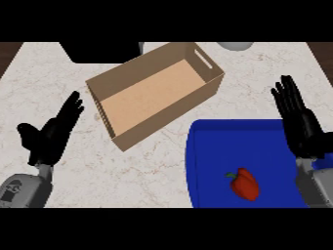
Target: Pick the bell pepper from the tray and place it in the cardboard box
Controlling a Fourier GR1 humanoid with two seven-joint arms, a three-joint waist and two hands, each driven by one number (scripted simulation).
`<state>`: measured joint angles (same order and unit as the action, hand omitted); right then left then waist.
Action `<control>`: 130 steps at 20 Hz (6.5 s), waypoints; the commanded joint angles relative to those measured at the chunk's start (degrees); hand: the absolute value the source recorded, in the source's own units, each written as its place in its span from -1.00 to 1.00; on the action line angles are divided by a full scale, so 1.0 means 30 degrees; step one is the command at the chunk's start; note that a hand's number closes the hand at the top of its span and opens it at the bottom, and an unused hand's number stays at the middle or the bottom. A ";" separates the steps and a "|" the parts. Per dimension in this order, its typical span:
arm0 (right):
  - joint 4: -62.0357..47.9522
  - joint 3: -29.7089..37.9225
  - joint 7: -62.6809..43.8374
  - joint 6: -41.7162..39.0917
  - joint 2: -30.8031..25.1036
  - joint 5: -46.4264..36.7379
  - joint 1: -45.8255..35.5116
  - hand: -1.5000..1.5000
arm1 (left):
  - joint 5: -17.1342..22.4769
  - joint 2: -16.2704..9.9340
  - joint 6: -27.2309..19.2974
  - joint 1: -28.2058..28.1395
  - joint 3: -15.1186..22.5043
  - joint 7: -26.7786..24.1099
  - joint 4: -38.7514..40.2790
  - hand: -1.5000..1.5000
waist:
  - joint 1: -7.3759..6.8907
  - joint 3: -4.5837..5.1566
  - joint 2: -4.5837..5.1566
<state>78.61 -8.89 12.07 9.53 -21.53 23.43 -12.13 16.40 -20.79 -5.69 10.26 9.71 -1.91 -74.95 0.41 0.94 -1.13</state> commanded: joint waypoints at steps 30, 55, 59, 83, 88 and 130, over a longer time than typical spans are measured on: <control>-0.4401 -1.1442 1.7168 -0.9016 -0.8239 -1.6684 -0.6932 -1.00 | -0.5023 -0.3085 -0.3865 -0.0282 -0.0917 0.1371 0.1089 0.00 | -0.0835 -0.0332 0.0507; -0.5065 -1.1160 1.4517 -0.9088 -0.4353 -2.4965 -0.6690 -1.00 | -0.7193 -0.1959 -0.3049 -0.0259 -0.3083 0.1473 0.1615 0.00 | -0.0125 -0.0309 0.0406; -0.4296 -1.1766 1.5549 -0.8838 -0.4862 -2.5007 -0.5703 -1.00 | -0.6223 -0.2981 -0.1593 -0.1620 -0.3837 0.1767 -0.0058 0.00 | -0.0202 -0.0313 0.0388; -0.2442 -1.1574 1.2106 -0.7756 -0.2509 -2.8809 -0.3045 1.00 | -0.8407 -0.0908 -0.1710 -0.0767 -0.4482 0.0629 0.1554 0.00 | -0.0124 -0.0311 0.0401; -0.3614 -1.0204 1.2613 -0.4984 -0.1164 -2.8900 -0.2636 1.00 | -0.8000 -0.1532 -0.0839 -0.1237 -0.4889 0.2516 -0.0807 0.00 | -0.0243 -0.0324 0.0387; -0.3184 0.1426 -1.3297 -0.2119 0.7154 -2.5173 -1.3755 1.00 | -0.9093 -0.0682 -0.0670 -0.1656 -0.5039 0.1885 -0.1240 0.00 | -0.0911 -0.0316 0.0510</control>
<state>79.59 -8.14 -27.03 -0.32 -1.02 -55.91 -45.21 -10.31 -23.24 -7.88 6.58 -6.18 3.66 -76.15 -1.27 0.02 0.19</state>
